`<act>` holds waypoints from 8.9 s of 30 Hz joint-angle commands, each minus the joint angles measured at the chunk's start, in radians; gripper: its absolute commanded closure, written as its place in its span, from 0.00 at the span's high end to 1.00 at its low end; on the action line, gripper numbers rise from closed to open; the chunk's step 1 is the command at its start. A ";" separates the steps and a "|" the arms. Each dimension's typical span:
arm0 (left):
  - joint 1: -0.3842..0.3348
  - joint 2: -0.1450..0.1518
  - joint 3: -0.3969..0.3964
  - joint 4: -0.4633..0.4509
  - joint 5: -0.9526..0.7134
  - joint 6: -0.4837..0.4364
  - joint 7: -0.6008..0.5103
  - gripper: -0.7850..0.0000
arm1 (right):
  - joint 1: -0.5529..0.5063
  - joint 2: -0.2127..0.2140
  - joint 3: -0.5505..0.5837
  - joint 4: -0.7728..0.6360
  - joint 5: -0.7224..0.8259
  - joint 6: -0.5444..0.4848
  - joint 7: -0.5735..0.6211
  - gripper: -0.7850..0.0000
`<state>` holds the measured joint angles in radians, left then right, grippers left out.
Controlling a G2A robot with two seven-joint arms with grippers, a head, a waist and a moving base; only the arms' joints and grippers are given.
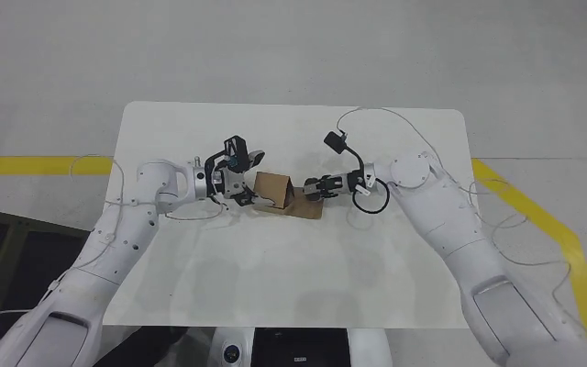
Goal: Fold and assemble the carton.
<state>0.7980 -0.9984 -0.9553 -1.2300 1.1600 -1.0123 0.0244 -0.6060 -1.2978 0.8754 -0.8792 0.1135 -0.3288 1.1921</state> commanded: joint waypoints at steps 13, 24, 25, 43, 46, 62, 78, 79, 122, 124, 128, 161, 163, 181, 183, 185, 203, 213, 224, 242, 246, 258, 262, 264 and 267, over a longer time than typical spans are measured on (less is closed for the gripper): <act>-0.002 0.003 -0.012 0.023 0.010 0.000 0.012 1.00 | -0.243 0.113 0.196 -0.361 -0.164 0.223 0.010 0.18; -0.009 0.035 0.059 0.008 0.066 0.000 0.090 1.00 | -0.229 0.104 0.153 -0.312 -0.148 0.207 -0.027 0.27; -0.011 0.037 0.064 0.010 0.070 0.000 0.098 1.00 | -0.222 0.101 0.144 -0.301 -0.145 0.203 -0.032 0.27; -0.040 0.047 0.109 0.029 0.110 0.000 0.158 1.00 | -0.116 0.038 0.017 -0.122 0.004 0.078 -0.042 0.26; -0.040 0.047 0.108 0.031 0.113 0.000 0.161 1.00 | -0.107 0.033 0.016 -0.116 0.032 0.049 -0.040 0.26; -0.036 0.043 0.100 0.027 0.126 0.000 0.161 1.00 | -0.060 0.002 -0.018 -0.075 0.126 -0.041 -0.032 0.34; -0.033 0.044 0.101 0.021 0.132 0.000 0.161 1.00 | -0.013 -0.026 -0.021 0.054 0.238 -0.118 -0.014 0.34; -0.033 0.044 0.101 0.021 0.132 0.000 0.161 1.00 | -0.010 -0.028 -0.022 0.064 0.241 -0.116 -0.012 0.34; -0.039 0.050 0.114 0.021 0.141 0.000 0.176 1.00 | 0.089 -0.113 -0.064 0.305 0.368 -0.131 0.128 0.09; -0.040 0.050 0.115 0.021 0.141 0.000 0.176 1.00 | 0.094 -0.117 -0.069 0.314 0.360 -0.127 0.128 0.07; -0.040 0.050 0.116 0.022 0.141 0.000 0.177 1.00 | 0.107 -0.123 -0.077 0.329 0.336 -0.124 0.118 0.04; -0.040 0.051 0.113 0.024 0.146 0.000 0.187 1.00 | 0.160 -0.151 -0.112 0.322 0.190 -0.107 0.092 0.08; -0.040 0.051 0.113 0.024 0.147 0.000 0.188 1.00 | 0.162 -0.153 -0.116 0.317 0.182 -0.104 0.092 0.07; -0.039 0.048 0.111 0.027 0.153 0.000 0.191 1.00 | 0.160 -0.165 -0.131 0.240 0.138 -0.097 0.096 0.05; -0.040 0.048 0.111 0.028 0.152 0.000 0.192 1.00 | 0.160 -0.165 -0.129 0.236 0.141 -0.102 0.097 0.09; -0.039 0.048 0.111 0.029 0.152 0.000 0.190 1.00 | 0.161 -0.165 -0.125 0.236 0.140 -0.105 0.092 0.12; -0.042 0.052 0.106 0.035 0.107 0.000 0.198 1.00 | 0.105 -0.110 -0.032 0.153 0.133 -0.121 0.105 0.20; -0.055 0.105 0.099 0.010 -0.072 0.000 0.182 1.00 | 0.049 -0.060 0.043 0.036 0.074 -0.242 0.057 0.43; -0.088 0.150 0.022 0.056 -0.263 0.000 0.082 1.00 | -0.025 0.019 0.111 -0.094 -0.048 -0.513 -0.214 1.00; -0.148 0.160 -0.100 0.092 -0.309 0.023 0.012 1.00 | -0.099 0.135 0.417 -0.234 -0.553 -0.684 -0.648 1.00; -0.160 0.160 -0.117 0.089 -0.309 0.021 0.007 1.00 | -0.121 0.149 0.469 -0.280 -0.647 -0.680 -0.720 1.00; -0.181 0.162 -0.162 0.072 -0.308 0.004 -0.020 1.00 | -0.158 0.174 0.564 -0.392 -0.826 -0.653 -0.884 1.00; -0.185 0.161 -0.170 0.070 -0.313 0.002 -0.028 1.00 | -0.152 0.180 0.570 -0.395 -0.838 -0.657 -0.889 1.00; -0.187 0.161 -0.174 0.070 -0.315 0.004 -0.028 1.00 | -0.150 0.183 0.570 -0.394 -0.837 -0.664 -0.889 1.00; -0.187 0.161 -0.175 0.070 -0.315 0.004 -0.028 1.00 | -0.149 0.184 0.571 -0.393 -0.837 -0.665 -0.889 1.00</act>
<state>0.6111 -0.8376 -1.1299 -1.1602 0.8447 -1.0085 -0.0039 -0.7548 -1.1141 1.4458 -1.2722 -0.7226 -0.9942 0.3038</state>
